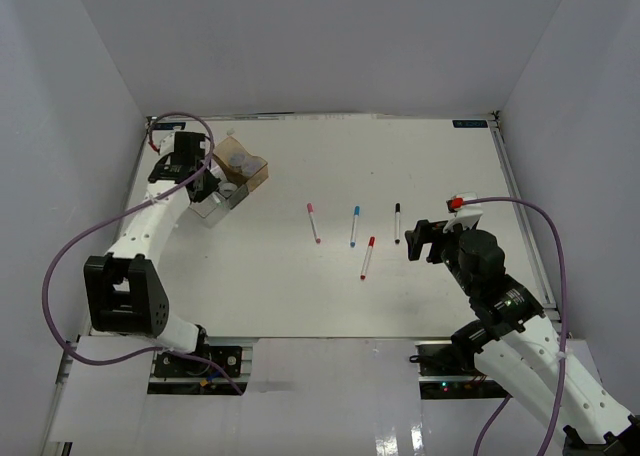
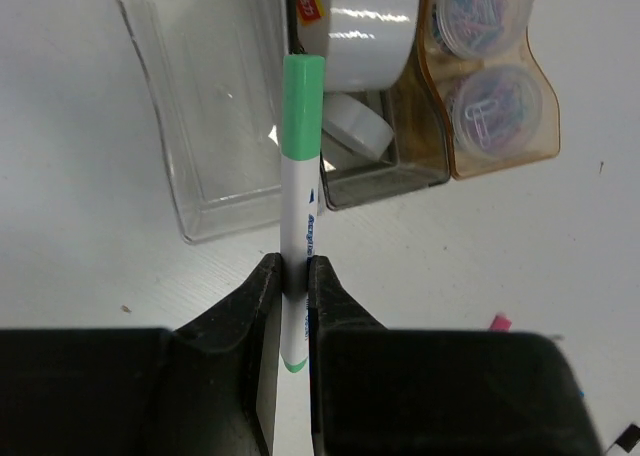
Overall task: Sort the stationery into containers
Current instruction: Place the pen in the storage box.
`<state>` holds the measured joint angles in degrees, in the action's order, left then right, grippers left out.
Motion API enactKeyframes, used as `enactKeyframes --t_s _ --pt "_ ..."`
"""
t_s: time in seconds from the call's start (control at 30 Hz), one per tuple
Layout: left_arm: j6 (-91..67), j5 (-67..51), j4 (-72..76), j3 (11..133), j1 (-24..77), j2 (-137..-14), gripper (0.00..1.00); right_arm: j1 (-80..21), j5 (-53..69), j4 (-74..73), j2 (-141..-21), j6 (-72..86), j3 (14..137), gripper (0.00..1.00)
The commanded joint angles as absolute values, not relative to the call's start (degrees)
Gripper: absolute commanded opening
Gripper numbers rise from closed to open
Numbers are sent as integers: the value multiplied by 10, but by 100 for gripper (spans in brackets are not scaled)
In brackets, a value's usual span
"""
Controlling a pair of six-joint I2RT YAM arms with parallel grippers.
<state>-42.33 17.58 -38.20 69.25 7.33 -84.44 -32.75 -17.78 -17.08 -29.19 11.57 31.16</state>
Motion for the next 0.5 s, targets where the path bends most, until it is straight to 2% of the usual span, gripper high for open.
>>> enactKeyframes --t_s 0.0,0.27,0.47 --pt "-390 134 -398 723 29 -859 5 -326 -172 -163 -286 116 312 90" --pt "-397 85 -381 754 -42 -945 8 -327 -173 -163 -280 118 310 90" --pt "-403 91 -372 775 -61 -986 11 -326 -171 -163 -279 119 308 90"
